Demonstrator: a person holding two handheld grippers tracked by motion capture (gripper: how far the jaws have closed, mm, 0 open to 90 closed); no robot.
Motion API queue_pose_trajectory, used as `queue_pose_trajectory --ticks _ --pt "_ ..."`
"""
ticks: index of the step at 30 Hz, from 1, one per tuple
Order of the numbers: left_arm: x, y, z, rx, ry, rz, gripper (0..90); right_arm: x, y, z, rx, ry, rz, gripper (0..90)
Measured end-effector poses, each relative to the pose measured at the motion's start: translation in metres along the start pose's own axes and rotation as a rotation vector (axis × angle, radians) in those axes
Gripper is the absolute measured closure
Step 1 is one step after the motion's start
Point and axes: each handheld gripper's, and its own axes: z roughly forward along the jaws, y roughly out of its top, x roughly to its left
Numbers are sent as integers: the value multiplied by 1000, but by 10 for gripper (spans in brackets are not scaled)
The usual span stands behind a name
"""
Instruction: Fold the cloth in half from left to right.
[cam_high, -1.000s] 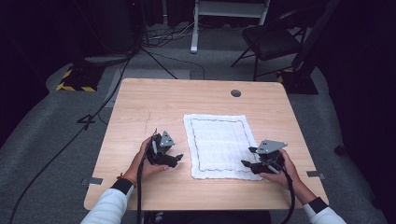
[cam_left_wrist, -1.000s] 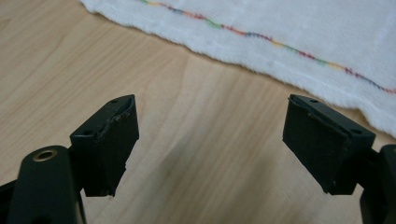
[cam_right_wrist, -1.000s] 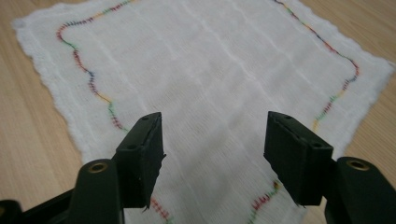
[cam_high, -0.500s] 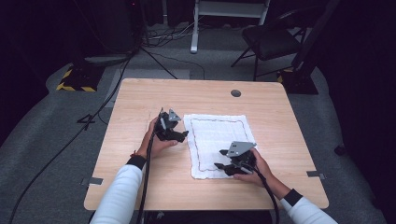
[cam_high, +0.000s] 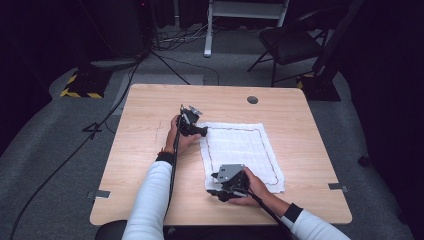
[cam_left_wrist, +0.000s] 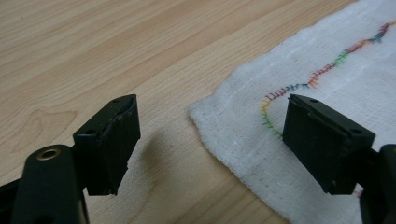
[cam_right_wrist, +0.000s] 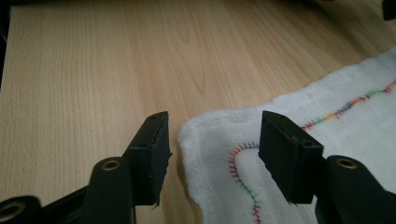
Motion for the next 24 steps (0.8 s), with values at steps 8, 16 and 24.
queue_pose_trajectory --ticks 8,16,24 --pt "6 -5 1 -11 -38 -54 161 3 1 11 39 -30 14 496" --pt "4 -4 -8 9 -123 19 520 -1 1 13 38 -43 46 810" --pt "14 -17 -21 6 -169 23 822 -1 7 17 63 -51 37 850"
